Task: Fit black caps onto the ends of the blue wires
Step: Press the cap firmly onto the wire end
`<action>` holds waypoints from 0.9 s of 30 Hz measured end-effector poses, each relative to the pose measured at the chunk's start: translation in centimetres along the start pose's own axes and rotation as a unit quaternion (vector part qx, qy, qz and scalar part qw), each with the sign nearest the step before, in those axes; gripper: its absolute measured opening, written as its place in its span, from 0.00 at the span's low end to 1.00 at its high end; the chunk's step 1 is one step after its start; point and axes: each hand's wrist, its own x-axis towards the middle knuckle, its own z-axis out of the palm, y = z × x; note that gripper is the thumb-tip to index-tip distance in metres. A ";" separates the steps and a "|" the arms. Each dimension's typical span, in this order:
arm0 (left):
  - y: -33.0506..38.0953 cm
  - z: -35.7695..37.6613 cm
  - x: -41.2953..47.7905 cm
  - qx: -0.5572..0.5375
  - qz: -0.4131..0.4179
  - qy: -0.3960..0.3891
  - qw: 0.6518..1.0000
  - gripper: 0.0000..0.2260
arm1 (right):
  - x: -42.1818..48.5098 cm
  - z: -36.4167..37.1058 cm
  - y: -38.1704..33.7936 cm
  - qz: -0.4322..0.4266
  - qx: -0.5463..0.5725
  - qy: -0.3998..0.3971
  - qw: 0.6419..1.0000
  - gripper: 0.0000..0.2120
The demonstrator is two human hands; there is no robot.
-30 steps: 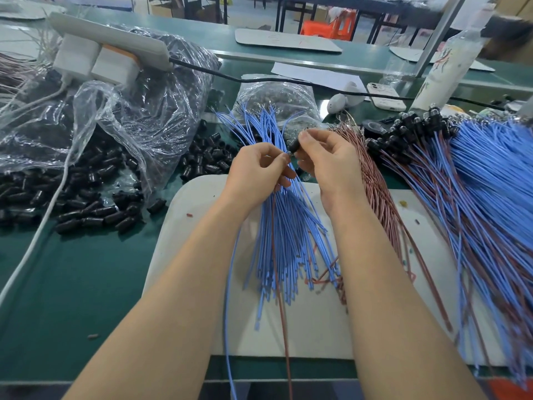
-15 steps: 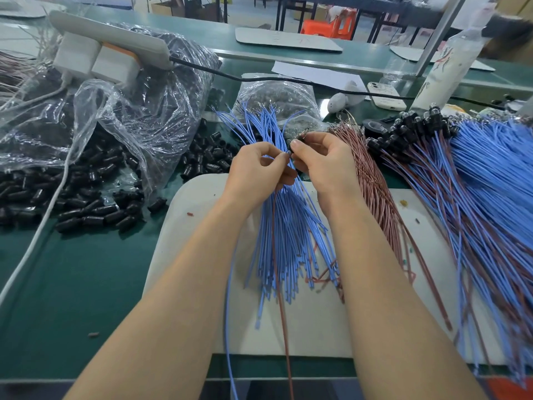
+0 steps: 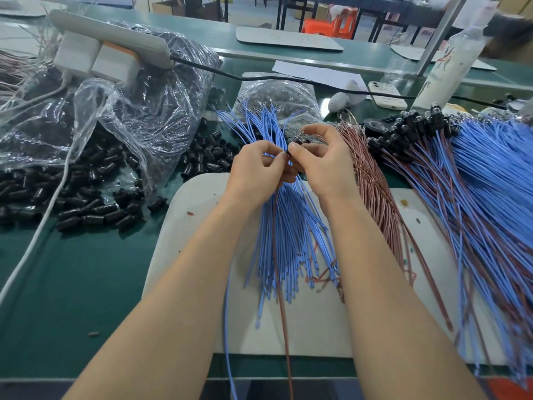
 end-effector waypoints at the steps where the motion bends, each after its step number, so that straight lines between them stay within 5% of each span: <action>1: 0.0 0.0 0.0 -0.003 -0.001 0.001 1.000 0.05 | 0.0 0.0 0.0 -0.005 -0.005 0.001 1.000 0.13; 27: -0.6 0.2 0.3 0.049 0.033 0.023 0.998 0.07 | 0.0 0.2 0.2 -0.017 -0.042 0.029 0.999 0.12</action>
